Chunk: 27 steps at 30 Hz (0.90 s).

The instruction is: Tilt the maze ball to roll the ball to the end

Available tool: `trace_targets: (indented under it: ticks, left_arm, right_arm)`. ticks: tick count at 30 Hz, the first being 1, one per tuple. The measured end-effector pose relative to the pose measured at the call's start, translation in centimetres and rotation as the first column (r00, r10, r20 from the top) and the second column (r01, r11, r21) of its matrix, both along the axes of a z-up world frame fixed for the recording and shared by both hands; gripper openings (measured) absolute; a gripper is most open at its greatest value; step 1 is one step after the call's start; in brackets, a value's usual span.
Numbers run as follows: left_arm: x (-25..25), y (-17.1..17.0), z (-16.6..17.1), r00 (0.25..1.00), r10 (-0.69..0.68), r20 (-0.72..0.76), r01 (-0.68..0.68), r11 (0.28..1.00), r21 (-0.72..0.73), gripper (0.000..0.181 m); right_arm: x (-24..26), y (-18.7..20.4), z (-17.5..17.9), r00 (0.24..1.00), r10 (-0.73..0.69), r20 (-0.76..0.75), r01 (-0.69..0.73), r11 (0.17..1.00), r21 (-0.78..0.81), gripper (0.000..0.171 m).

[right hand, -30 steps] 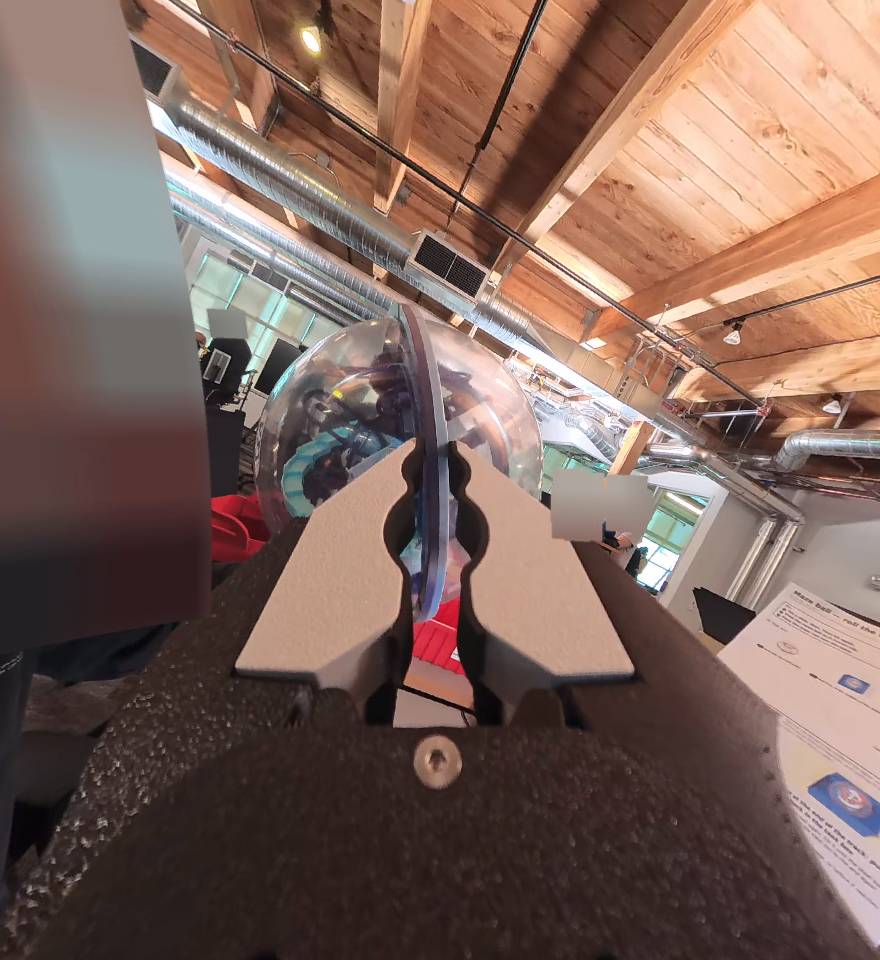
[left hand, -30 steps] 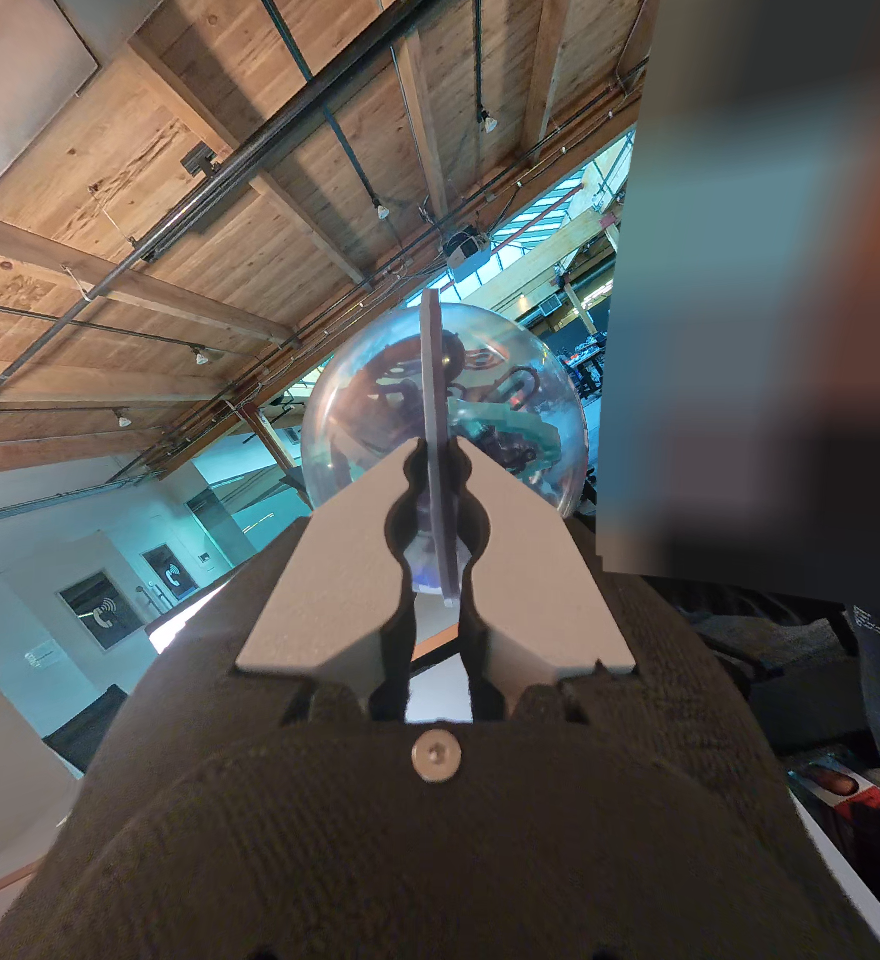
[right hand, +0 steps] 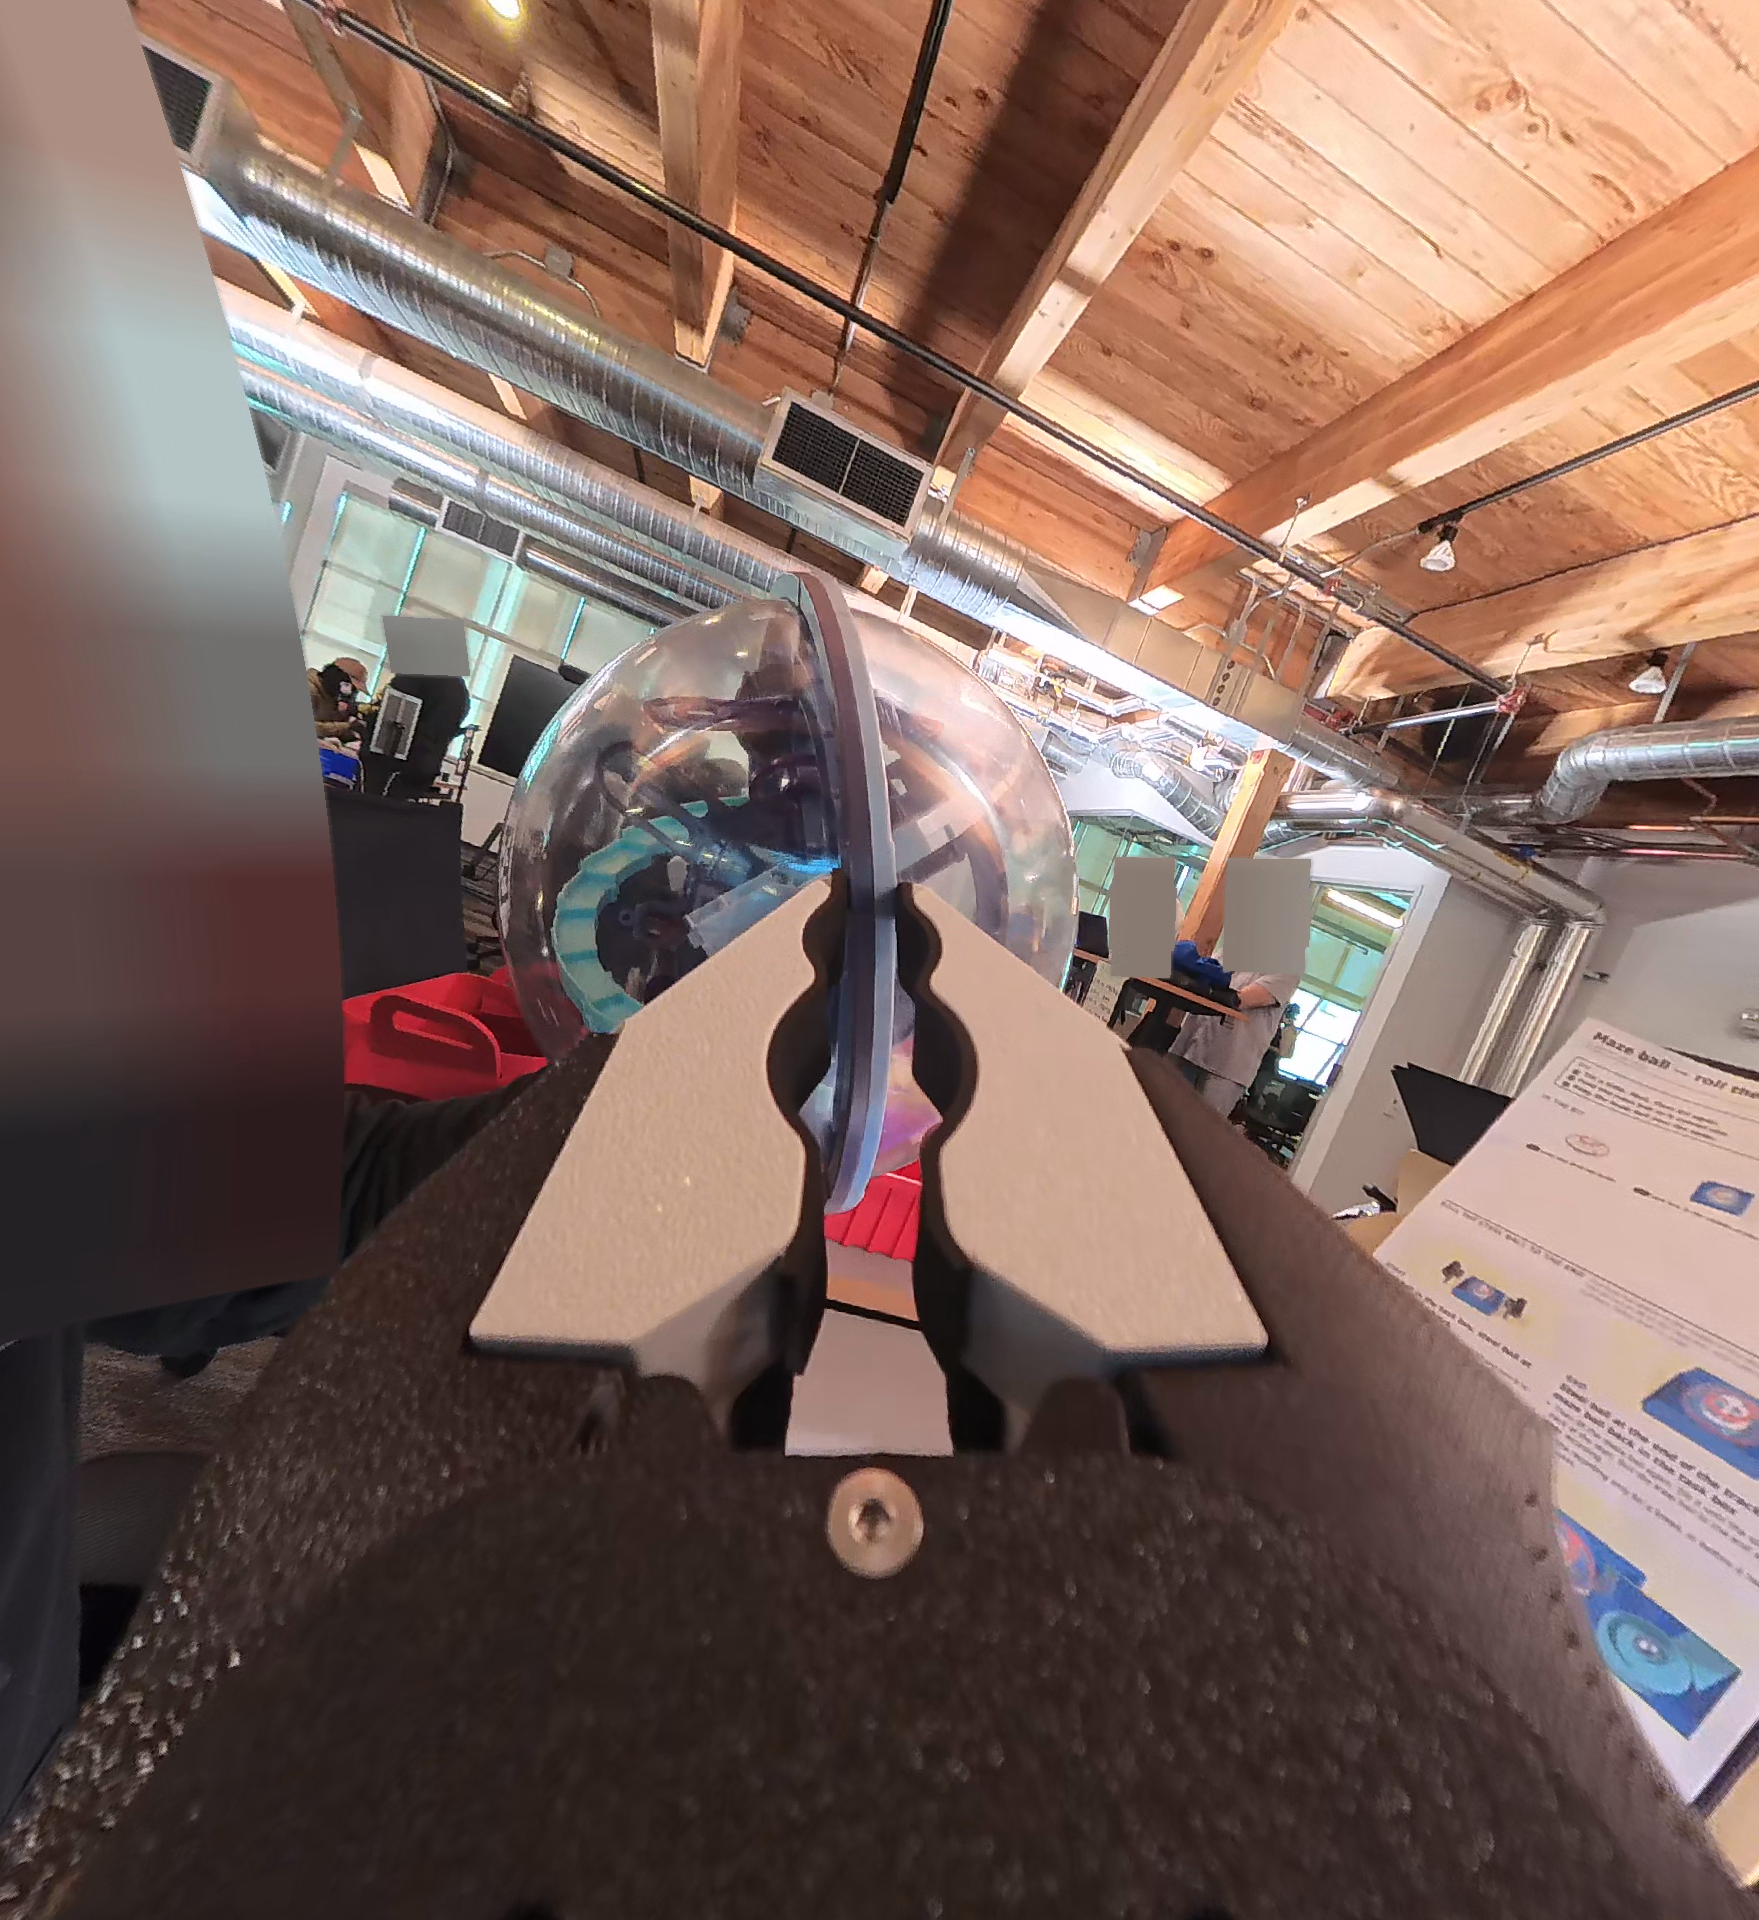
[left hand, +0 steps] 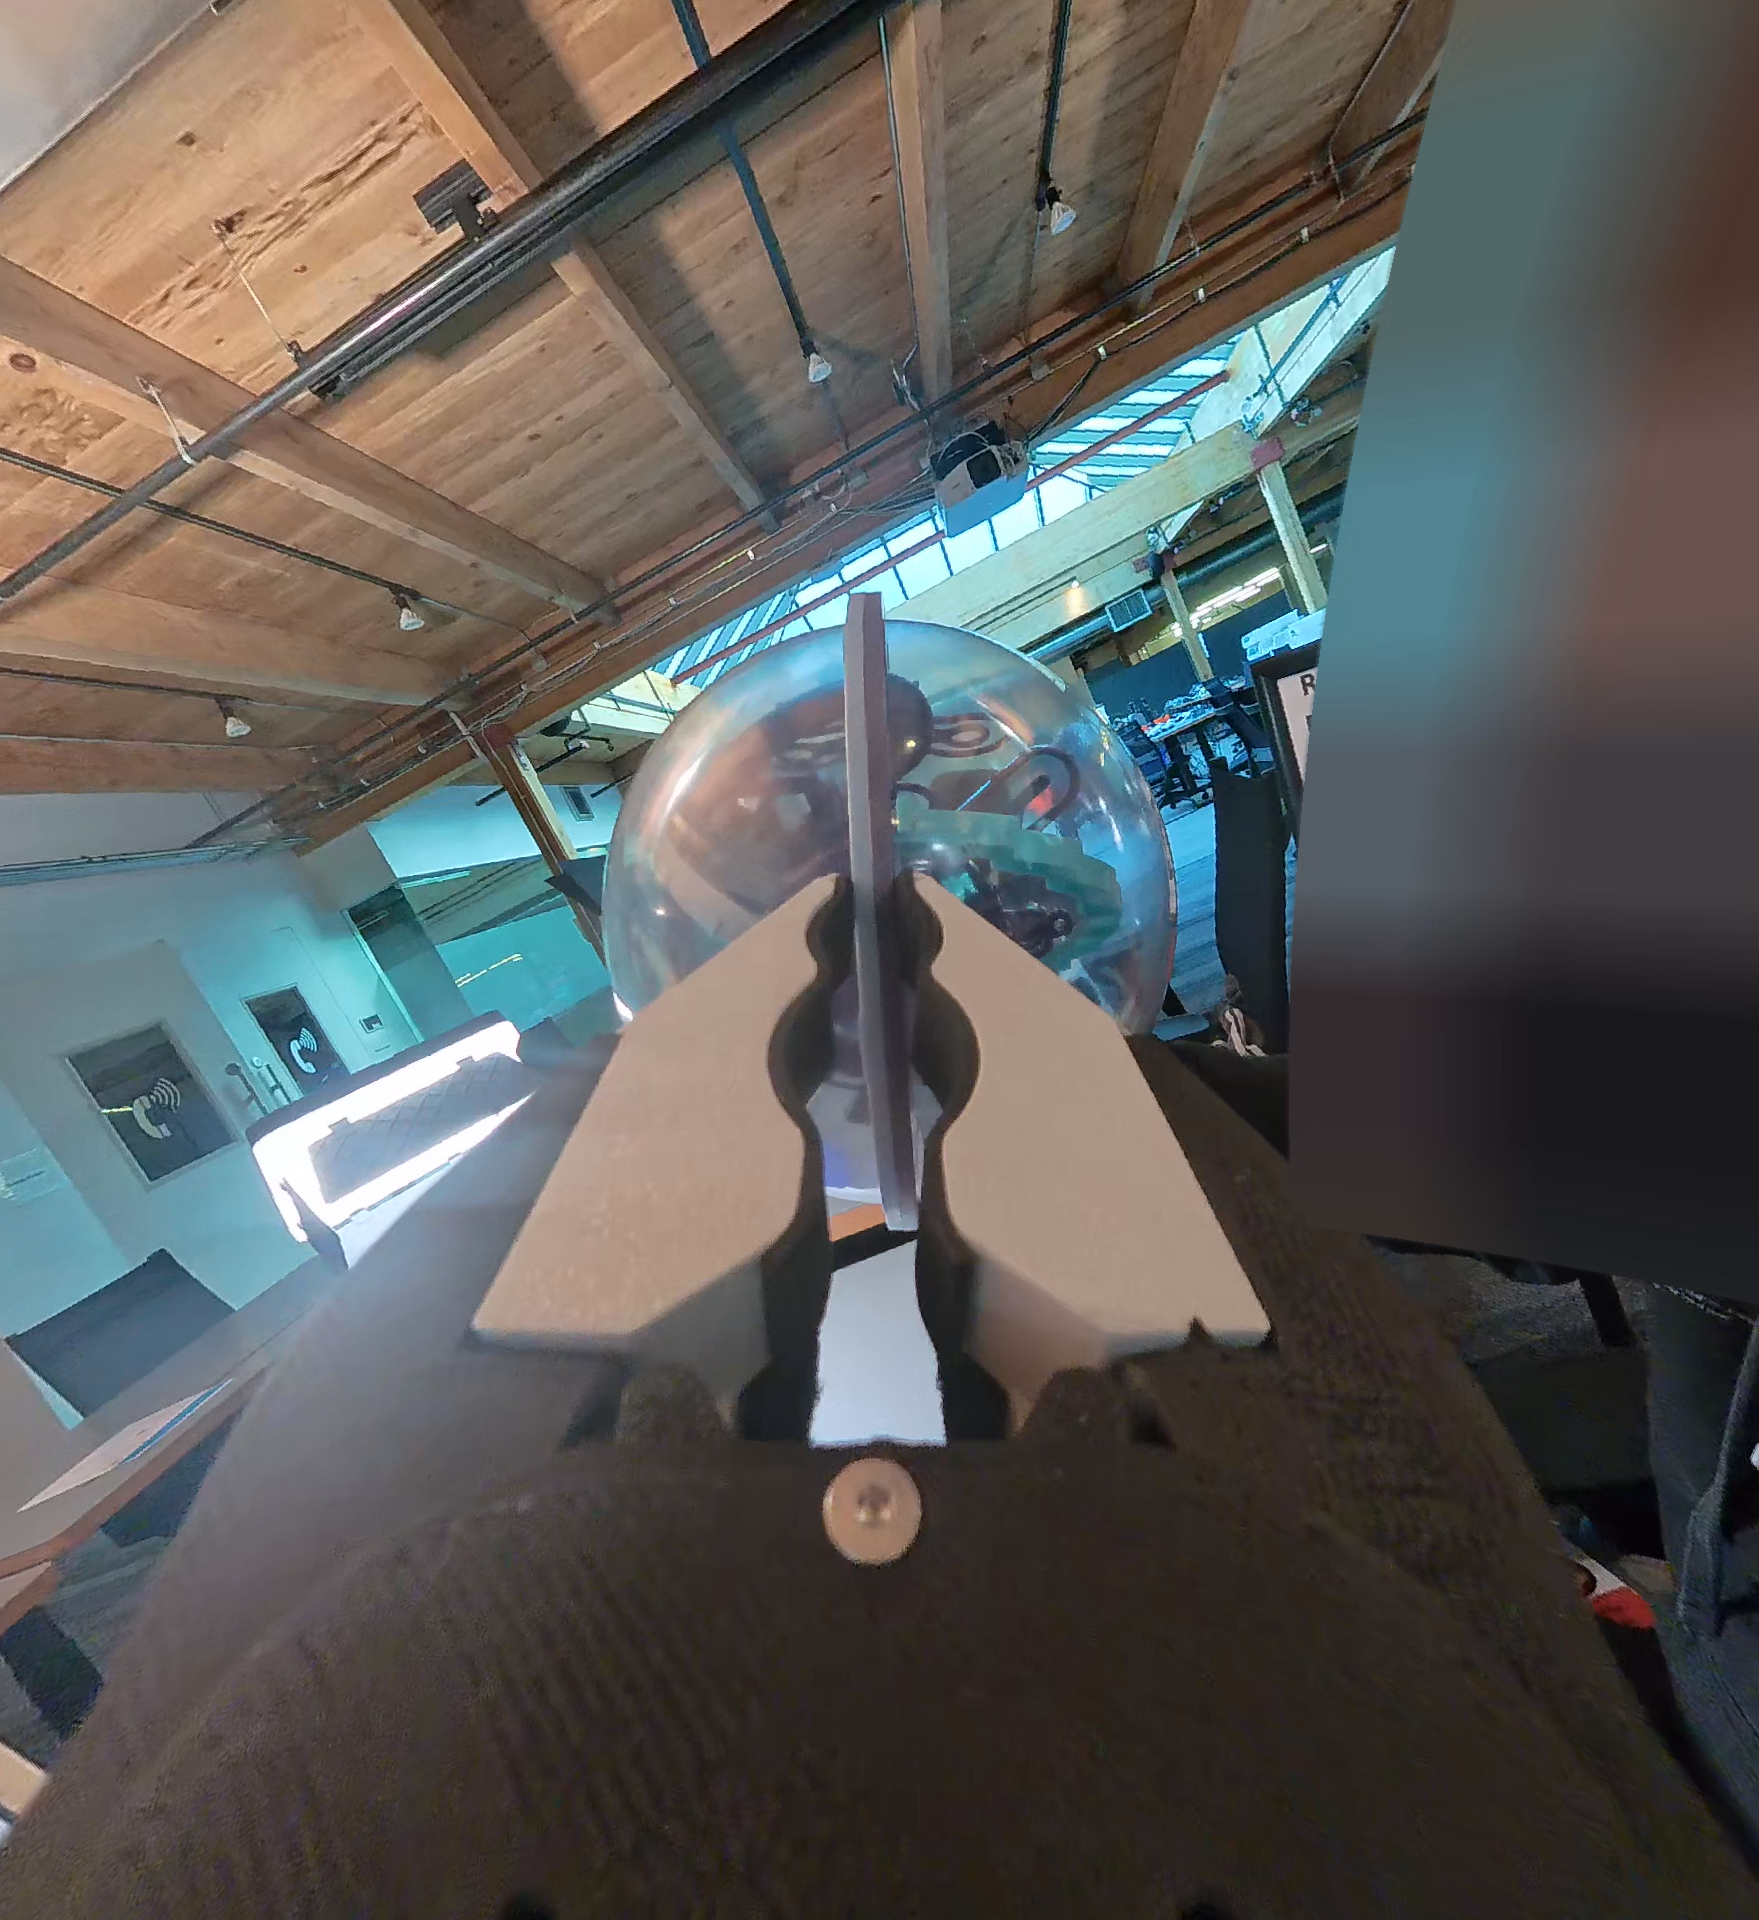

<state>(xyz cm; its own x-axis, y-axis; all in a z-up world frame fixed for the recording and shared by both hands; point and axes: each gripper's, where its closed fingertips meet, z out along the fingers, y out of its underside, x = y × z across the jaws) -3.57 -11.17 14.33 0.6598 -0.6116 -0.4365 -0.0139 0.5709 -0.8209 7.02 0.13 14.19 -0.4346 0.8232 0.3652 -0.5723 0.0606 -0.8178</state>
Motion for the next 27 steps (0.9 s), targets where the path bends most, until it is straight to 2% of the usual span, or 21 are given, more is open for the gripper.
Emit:
trace_targets:
  ticks: [27]
  left_arm:
    - [-0.5,0.8,-2.6,0.996,-0.048,0.077,0.053,0.996,-0.069,0.007]
  right_arm:
    - [0.2,0.1,-1.2,0.998,-0.043,0.045,0.043,0.999,0.004,0.007]
